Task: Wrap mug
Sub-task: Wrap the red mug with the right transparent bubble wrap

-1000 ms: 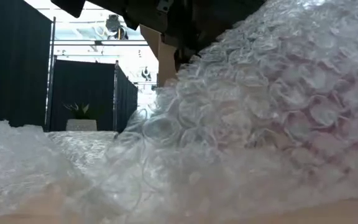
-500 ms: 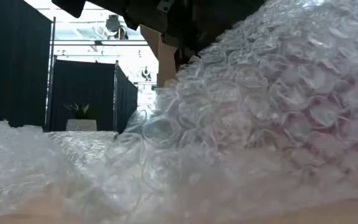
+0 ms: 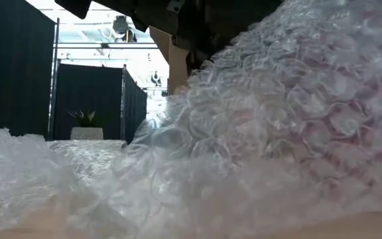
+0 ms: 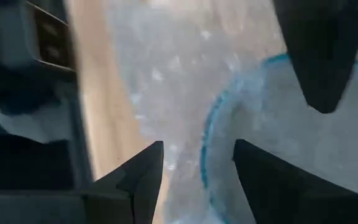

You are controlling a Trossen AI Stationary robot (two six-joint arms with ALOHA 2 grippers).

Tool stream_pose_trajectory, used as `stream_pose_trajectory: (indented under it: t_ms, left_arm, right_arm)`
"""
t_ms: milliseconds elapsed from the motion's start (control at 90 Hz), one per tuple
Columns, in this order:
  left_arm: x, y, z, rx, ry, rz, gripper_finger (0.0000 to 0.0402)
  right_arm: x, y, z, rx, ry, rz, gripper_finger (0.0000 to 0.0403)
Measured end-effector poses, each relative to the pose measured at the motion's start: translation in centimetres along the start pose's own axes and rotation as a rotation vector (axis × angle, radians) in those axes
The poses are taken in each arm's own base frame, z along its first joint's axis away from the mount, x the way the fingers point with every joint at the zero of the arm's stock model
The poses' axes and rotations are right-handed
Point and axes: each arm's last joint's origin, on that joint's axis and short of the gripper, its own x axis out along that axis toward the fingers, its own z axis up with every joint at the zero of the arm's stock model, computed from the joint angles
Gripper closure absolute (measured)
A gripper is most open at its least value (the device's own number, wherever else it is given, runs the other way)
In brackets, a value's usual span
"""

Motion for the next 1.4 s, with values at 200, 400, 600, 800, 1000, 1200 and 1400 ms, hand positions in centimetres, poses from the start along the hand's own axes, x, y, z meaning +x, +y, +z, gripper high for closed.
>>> stream_pose_trajectory:
  t_ms: [200, 400, 600, 800, 1000, 1200, 1400]
  left_arm:
    - [0.0, 0.0, 0.1, -0.003, -0.007, -0.002, 0.0251]
    - [-0.5, -0.3, 0.7, 0.001, -0.009, -0.008, 0.0251]
    - [-3.2, -1.5, 3.0, 0.016, -0.005, -0.042, 0.0251]
    - [-6.4, -1.4, 2.5, 0.058, 0.243, 0.047, 0.0251]
    - [-7.8, 0.0, -0.2, 0.084, 0.547, 0.187, 0.0251]
    - [-7.6, 0.0, -0.5, 0.078, 0.556, 0.195, 0.0251]
    - [-7.6, 0.0, -0.6, 0.083, 0.562, 0.2, 0.0251]
  right_arm:
    - [1.1, 0.0, -0.2, -0.072, 0.025, -0.033, 0.026]
    - [0.8, -0.4, -0.7, -0.164, 0.125, -0.017, 0.037]
    - [-0.1, -0.9, -2.1, -0.195, 0.25, -0.058, 0.0389]
    - [-0.7, -0.8, -3.2, -0.225, 0.32, -0.059, 0.0396]
    - [-0.8, -0.4, -3.6, -0.176, 0.318, -0.066, 0.0359]
    - [-1.0, -0.2, -3.9, -0.128, 0.313, -0.07, 0.0301]
    - [-1.7, -0.3, -3.8, -0.086, 0.302, -0.055, 0.0243]
